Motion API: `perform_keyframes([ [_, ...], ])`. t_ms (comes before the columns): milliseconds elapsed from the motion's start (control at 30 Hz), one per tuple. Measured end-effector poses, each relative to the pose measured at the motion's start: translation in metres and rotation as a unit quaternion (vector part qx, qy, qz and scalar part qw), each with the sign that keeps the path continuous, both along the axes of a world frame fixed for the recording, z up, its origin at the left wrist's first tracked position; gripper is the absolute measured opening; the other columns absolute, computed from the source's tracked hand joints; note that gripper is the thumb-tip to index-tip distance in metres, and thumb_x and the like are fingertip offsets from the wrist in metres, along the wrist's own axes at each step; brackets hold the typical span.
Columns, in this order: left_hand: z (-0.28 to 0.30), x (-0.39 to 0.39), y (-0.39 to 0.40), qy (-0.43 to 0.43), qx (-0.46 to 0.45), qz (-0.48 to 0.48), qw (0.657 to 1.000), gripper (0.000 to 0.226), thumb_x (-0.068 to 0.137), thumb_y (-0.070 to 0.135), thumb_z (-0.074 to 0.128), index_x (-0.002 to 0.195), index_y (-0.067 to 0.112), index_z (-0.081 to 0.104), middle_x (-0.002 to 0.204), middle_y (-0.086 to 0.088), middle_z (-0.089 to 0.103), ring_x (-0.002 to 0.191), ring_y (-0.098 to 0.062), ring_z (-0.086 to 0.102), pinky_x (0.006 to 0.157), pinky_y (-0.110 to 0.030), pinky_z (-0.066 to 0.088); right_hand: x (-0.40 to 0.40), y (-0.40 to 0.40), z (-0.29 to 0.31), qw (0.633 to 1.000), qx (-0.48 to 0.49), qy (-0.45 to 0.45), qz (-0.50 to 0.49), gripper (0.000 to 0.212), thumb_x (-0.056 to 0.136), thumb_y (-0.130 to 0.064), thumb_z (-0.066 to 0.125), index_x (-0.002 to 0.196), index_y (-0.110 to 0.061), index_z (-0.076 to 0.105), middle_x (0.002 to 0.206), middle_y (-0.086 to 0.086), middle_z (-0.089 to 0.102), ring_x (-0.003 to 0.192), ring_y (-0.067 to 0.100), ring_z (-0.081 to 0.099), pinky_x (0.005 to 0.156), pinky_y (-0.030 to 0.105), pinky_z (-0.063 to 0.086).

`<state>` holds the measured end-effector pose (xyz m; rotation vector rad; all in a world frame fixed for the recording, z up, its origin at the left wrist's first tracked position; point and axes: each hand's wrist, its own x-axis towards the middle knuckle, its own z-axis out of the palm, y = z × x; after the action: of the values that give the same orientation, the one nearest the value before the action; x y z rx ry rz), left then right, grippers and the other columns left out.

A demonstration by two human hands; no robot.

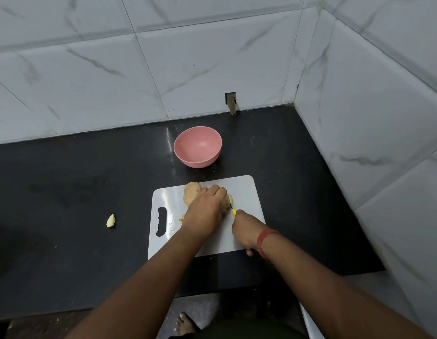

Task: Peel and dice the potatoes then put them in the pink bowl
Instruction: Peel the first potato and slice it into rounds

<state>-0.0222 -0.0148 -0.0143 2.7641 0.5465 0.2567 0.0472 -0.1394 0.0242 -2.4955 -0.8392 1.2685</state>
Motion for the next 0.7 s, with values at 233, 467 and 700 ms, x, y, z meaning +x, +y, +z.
perform_keyframes([
  [233,0.001,0.000,0.000,-0.004,-0.011,0.005,1.000,0.020,0.084,0.009,0.070,0.098,0.013,0.055,0.102,-0.003,0.058,0.088,-0.023,0.049,0.074,-0.038,0.045,-0.002,-0.025,-0.044,0.922,-0.040,-0.335,0.188,0.035,0.095,-0.034,0.013,0.064,-0.025,0.025,0.055,-0.006,0.021,0.040,0.011,0.016,0.070,0.045,0.038],
  [467,0.002,-0.001,0.000,0.013,-0.031,0.015,0.999,0.023,0.086,0.011,0.070,0.103,0.016,0.055,0.110,-0.001,0.056,0.094,-0.019,0.047,0.079,-0.034,0.046,-0.018,-0.057,-0.017,0.986,0.081,-0.122,-0.080,0.013,0.099,-0.020,0.024,0.093,-0.020,0.036,0.065,-0.008,0.032,0.050,0.003,0.028,0.043,0.014,0.023],
  [700,0.002,0.000,0.009,0.033,-0.105,0.048,0.993,0.032,0.092,0.019,0.066,0.122,0.014,0.056,0.123,0.000,0.056,0.111,-0.018,0.049,0.086,-0.024,0.038,-0.013,-0.046,0.000,0.994,0.088,-0.038,-0.045,0.003,0.102,-0.017,0.030,0.103,-0.016,0.032,0.077,-0.002,0.042,0.078,0.024,0.050,0.063,0.027,0.041],
])
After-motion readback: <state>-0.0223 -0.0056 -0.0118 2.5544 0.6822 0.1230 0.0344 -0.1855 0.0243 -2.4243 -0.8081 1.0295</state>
